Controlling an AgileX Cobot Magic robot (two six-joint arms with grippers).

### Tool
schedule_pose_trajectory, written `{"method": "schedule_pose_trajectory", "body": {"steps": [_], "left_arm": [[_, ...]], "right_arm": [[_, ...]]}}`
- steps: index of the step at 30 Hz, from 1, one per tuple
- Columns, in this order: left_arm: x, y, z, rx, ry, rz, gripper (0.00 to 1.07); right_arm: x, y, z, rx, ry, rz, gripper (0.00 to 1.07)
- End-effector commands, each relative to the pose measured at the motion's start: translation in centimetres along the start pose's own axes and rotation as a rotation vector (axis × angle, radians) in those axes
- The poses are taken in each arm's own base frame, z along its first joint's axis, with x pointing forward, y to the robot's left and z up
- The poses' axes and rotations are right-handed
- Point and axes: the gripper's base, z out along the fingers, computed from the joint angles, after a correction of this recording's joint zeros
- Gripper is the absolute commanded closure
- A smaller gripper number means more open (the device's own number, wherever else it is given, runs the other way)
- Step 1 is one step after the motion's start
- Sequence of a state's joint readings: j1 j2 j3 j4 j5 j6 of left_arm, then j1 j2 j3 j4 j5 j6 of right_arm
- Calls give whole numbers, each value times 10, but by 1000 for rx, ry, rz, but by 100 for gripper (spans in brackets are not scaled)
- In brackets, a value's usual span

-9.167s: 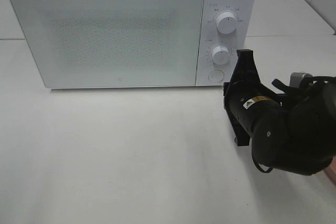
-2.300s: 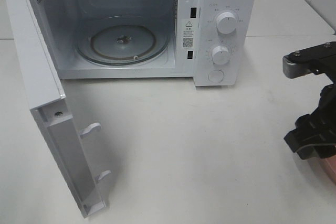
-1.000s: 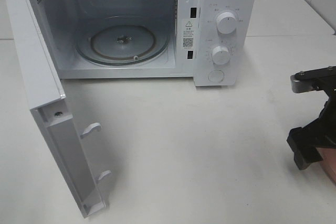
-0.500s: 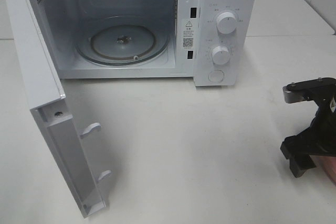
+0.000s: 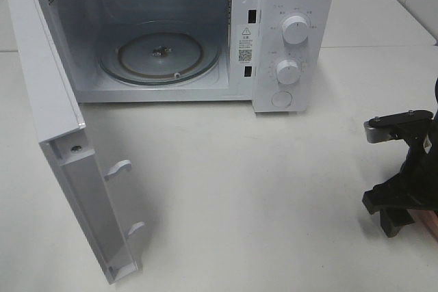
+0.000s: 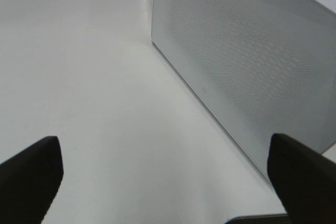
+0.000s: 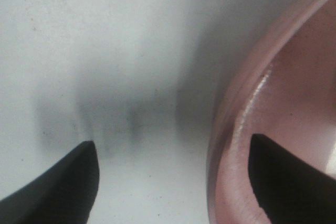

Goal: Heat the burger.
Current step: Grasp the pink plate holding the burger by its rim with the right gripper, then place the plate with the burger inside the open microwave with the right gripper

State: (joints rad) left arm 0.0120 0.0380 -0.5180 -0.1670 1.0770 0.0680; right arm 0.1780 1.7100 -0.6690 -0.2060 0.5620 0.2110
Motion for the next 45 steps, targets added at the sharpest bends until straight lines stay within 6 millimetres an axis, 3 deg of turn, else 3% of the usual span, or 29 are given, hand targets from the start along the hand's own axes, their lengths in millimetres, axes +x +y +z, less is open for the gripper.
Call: {"method": "schedule_pose_trajectory", "body": {"steps": [1, 2, 4, 5, 6, 8, 9, 10, 16, 32, 45], "left_arm": [[0, 0, 1, 3, -10, 3, 8], [0, 0, 1, 3, -10, 3, 8], [0, 0, 1, 3, -10, 3, 8], [0, 0, 1, 3, -10, 3, 8], [0, 0, 1, 3, -10, 3, 8], [0, 0, 1, 3, -10, 3, 8], [0, 0, 1, 3, -10, 3, 8], [0, 0, 1, 3, -10, 3, 8], [0, 0, 1, 3, -10, 3, 8], [0, 0, 1, 3, -10, 3, 8], [0, 0, 1, 3, -10, 3, 8]], "right_arm": [[1, -1, 2, 9, 5, -3, 44], [1, -1, 2, 9, 5, -3, 51], [1, -1, 2, 10, 5, -1, 55], [1, -2, 2, 19, 5, -2, 64], [1, -2, 2, 19, 5, -2, 64], [3, -4, 5, 41, -6, 3, 78], [3, -4, 5, 41, -6, 3, 78], [5, -4, 6, 46, -3, 4, 88], [5, -5, 6, 51, 4, -7, 107], [7, -5, -1, 66, 16, -11, 107], [9, 12, -9, 212, -3, -68, 107]]}}
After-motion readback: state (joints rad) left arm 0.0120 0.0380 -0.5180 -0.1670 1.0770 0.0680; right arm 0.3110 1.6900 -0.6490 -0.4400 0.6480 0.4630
